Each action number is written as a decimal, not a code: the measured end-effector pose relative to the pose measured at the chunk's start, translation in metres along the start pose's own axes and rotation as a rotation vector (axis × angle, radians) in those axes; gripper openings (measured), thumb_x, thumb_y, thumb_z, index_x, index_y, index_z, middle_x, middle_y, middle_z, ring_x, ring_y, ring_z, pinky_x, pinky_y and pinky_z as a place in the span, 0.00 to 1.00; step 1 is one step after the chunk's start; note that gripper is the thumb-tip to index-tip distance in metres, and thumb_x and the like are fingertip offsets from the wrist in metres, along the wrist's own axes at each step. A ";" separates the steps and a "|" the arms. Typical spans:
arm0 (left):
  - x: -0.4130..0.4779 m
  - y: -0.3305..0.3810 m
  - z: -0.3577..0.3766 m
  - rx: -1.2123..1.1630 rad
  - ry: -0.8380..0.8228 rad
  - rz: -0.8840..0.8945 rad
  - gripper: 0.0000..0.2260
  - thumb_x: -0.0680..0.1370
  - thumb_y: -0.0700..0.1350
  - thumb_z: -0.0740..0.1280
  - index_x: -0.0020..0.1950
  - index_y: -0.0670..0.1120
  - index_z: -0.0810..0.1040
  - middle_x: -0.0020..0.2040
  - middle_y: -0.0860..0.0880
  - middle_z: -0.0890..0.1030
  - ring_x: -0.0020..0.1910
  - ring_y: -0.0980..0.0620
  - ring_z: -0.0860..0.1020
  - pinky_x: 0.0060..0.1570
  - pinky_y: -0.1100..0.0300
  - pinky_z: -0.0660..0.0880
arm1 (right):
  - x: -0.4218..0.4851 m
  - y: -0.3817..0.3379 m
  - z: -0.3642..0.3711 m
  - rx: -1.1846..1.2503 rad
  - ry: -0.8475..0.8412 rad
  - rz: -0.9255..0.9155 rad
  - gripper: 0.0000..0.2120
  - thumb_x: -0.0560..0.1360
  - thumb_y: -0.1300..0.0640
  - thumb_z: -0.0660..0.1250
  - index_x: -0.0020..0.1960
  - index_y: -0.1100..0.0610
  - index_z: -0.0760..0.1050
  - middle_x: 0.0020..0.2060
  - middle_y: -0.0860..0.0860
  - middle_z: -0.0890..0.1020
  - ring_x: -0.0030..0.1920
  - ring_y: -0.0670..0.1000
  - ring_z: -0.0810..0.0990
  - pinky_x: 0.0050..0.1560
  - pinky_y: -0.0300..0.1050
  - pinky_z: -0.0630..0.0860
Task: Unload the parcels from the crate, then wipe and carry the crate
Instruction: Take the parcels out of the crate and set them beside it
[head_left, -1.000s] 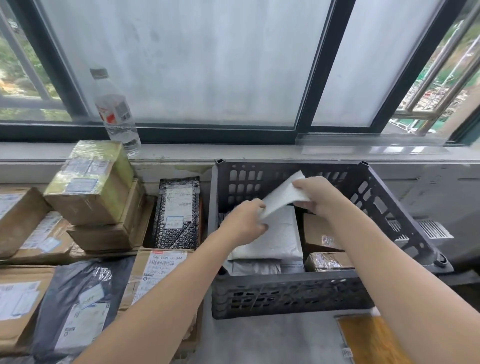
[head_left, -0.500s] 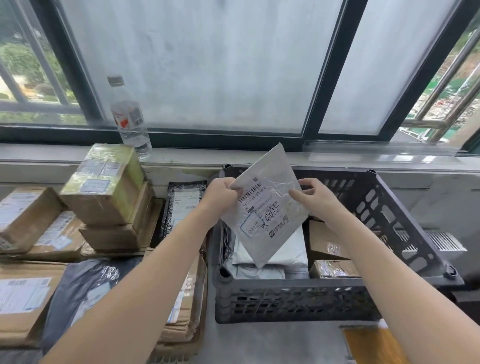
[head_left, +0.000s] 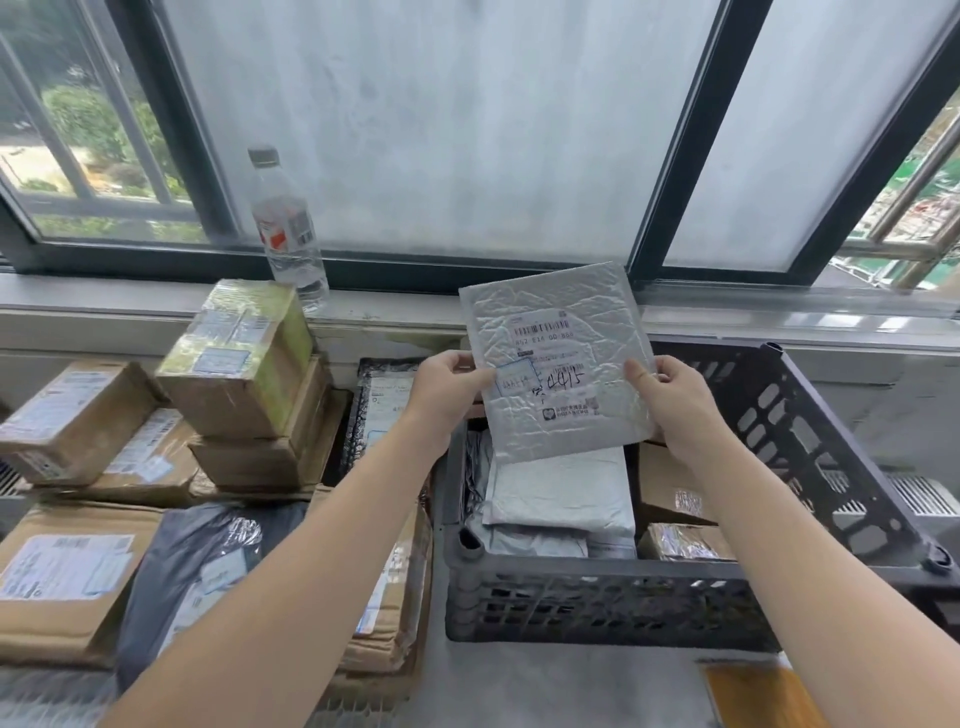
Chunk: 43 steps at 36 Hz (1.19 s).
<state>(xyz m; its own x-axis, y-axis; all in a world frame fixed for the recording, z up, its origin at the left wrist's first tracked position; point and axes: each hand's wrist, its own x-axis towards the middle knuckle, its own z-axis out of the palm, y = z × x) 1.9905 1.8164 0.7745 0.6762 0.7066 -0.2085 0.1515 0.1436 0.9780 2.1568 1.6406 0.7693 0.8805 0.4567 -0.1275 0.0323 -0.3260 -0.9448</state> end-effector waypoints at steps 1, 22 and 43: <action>-0.001 -0.001 -0.001 0.010 0.001 0.007 0.05 0.77 0.36 0.69 0.52 0.43 0.78 0.53 0.42 0.83 0.52 0.43 0.83 0.51 0.48 0.81 | -0.001 -0.002 0.004 0.000 0.013 -0.013 0.09 0.78 0.49 0.68 0.48 0.55 0.76 0.41 0.57 0.78 0.40 0.55 0.77 0.41 0.51 0.76; 0.001 -0.009 -0.139 0.927 0.420 0.192 0.21 0.76 0.36 0.65 0.68 0.39 0.66 0.58 0.41 0.74 0.56 0.42 0.75 0.52 0.51 0.74 | -0.057 -0.060 0.212 -1.023 -0.359 -0.474 0.15 0.79 0.60 0.61 0.64 0.61 0.71 0.60 0.60 0.69 0.51 0.60 0.77 0.53 0.50 0.77; 0.036 -0.083 -0.140 1.312 -0.288 -0.077 0.18 0.80 0.43 0.58 0.71 0.46 0.69 0.71 0.43 0.66 0.70 0.40 0.62 0.66 0.46 0.68 | -0.035 -0.008 0.269 -1.449 -0.452 -0.152 0.23 0.81 0.61 0.56 0.74 0.65 0.60 0.71 0.71 0.61 0.67 0.66 0.69 0.62 0.53 0.72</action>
<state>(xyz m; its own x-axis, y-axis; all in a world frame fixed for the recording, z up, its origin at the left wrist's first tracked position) 1.9013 1.9264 0.6874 0.7363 0.5343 -0.4151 0.6598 -0.7028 0.2658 1.9986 1.8503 0.7004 0.6210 0.6789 -0.3917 0.7640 -0.6360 0.1090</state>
